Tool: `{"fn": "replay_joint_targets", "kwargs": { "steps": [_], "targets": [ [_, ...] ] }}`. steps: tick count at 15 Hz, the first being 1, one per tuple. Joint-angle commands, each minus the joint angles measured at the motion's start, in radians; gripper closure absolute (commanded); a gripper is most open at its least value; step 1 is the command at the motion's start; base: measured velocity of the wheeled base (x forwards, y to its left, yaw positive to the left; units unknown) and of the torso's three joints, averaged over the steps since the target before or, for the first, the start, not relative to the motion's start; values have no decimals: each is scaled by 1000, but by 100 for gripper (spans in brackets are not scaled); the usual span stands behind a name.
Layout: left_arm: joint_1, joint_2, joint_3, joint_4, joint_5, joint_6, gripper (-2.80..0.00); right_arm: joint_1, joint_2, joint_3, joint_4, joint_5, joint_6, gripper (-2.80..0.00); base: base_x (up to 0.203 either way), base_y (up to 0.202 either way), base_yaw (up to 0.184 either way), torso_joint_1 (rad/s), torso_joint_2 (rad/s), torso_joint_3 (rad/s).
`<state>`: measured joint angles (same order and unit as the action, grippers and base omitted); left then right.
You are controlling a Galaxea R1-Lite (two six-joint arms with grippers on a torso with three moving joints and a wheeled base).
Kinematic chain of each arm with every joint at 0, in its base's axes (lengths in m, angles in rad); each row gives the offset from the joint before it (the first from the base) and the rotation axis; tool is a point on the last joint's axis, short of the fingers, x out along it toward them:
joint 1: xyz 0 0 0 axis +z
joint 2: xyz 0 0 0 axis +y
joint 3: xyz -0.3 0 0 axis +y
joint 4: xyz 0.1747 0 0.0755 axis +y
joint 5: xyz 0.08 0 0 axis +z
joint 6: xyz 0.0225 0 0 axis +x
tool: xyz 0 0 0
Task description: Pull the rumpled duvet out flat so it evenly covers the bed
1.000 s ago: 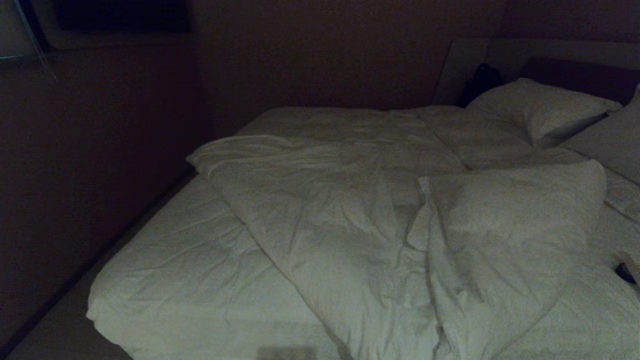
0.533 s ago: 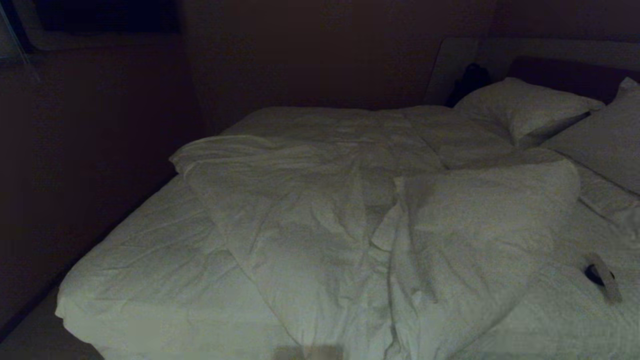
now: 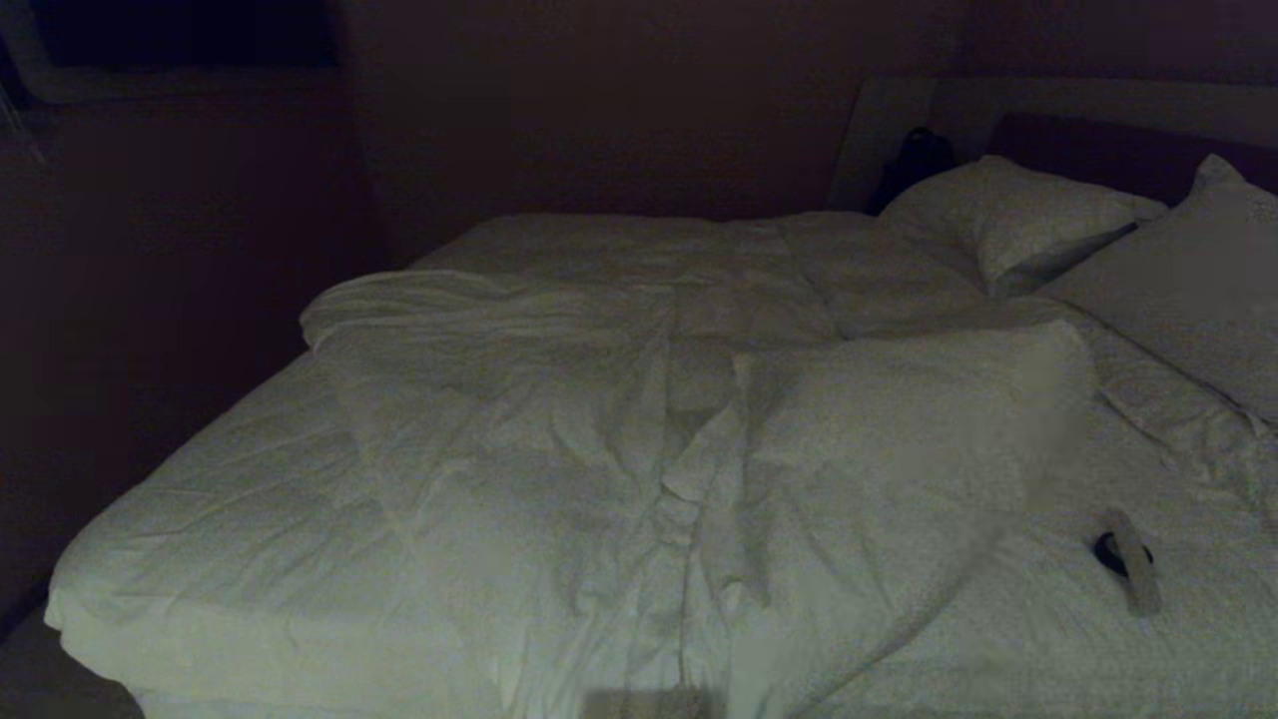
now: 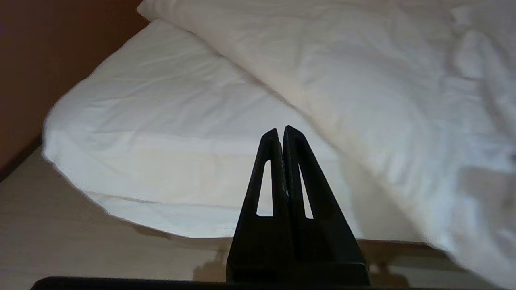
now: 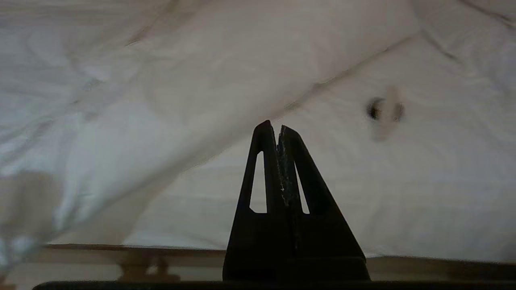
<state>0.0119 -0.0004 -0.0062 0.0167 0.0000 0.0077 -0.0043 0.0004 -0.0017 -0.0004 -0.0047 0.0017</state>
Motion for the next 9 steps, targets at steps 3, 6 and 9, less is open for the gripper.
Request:
{"fn": "replay_joint_targets", "kwargs": {
  "steps": [3, 6, 9],
  "targets": [
    [0, 0, 0, 0, 0, 0, 0, 0, 0, 0, -1, 0, 0, 0, 0, -194, 2, 4, 2, 1],
    [0, 0, 0, 0, 0, -2, 0, 0, 0, 0, -1, 0, 0, 0, 0, -197, 1, 1, 4, 9],
    [0, 0, 2, 0, 0, -3, 0, 0, 0, 0, -1, 0, 0, 0, 0, -194, 1, 1, 0, 3]
  ]
}}
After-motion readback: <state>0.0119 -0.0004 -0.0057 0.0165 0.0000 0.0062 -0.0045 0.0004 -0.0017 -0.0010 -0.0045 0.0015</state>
